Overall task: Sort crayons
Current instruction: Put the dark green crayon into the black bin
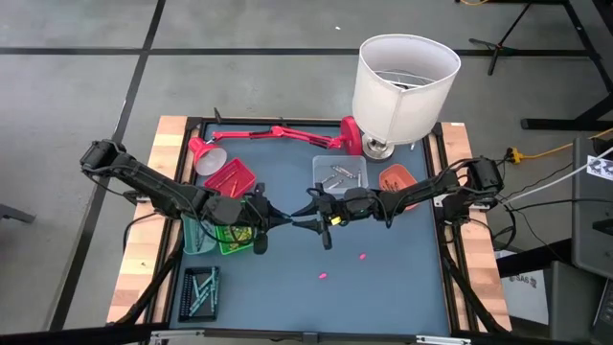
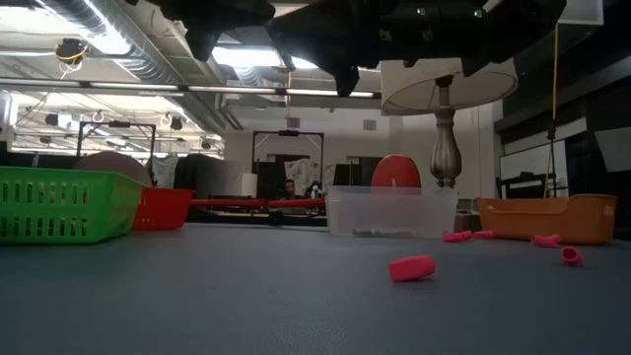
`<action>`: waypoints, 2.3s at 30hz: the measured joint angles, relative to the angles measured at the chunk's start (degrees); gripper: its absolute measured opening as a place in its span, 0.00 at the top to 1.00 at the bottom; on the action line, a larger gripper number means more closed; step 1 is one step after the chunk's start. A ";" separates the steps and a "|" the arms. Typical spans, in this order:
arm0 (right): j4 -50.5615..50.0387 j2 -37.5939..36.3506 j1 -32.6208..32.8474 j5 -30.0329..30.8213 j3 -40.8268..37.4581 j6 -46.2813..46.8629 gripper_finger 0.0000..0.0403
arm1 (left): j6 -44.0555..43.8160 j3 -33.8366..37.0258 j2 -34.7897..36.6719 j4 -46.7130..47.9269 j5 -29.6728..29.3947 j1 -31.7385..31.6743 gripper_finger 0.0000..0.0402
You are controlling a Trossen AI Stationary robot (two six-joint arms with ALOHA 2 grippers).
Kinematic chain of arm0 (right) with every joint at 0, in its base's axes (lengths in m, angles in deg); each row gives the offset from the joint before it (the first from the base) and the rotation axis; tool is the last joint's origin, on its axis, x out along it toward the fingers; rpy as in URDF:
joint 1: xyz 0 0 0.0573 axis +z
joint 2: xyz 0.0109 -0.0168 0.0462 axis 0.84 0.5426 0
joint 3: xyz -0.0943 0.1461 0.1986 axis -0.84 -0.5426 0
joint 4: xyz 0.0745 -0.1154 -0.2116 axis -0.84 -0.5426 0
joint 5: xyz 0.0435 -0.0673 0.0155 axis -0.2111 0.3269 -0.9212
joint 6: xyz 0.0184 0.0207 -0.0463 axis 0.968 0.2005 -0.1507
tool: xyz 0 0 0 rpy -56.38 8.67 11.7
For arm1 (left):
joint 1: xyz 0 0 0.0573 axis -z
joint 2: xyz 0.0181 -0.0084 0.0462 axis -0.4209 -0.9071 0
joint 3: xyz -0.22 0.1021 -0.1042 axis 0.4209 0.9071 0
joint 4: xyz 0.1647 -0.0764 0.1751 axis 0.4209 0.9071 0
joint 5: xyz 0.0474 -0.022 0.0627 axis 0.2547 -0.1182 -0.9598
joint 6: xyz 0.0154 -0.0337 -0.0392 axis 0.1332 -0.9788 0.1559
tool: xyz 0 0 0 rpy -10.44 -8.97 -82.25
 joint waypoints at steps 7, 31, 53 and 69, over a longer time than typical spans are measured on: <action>-7.62 -4.84 0.00 0.00 0.00 0.00 0.71 | -0.02 0.00 0.00 0.36 -0.01 0.00 0.97; -49.87 -41.12 0.02 -0.01 0.00 0.90 0.98 | -0.09 -0.02 0.00 1.61 -0.03 0.00 0.97; -68.97 -51.43 0.07 7.04 -0.72 -1.47 0.99 | -0.02 -0.02 0.00 1.71 -0.02 0.00 0.97; -46.94 -77.32 0.02 8.22 -32.36 2.20 0.99 | -0.06 -0.02 0.00 1.71 -0.01 0.31 0.97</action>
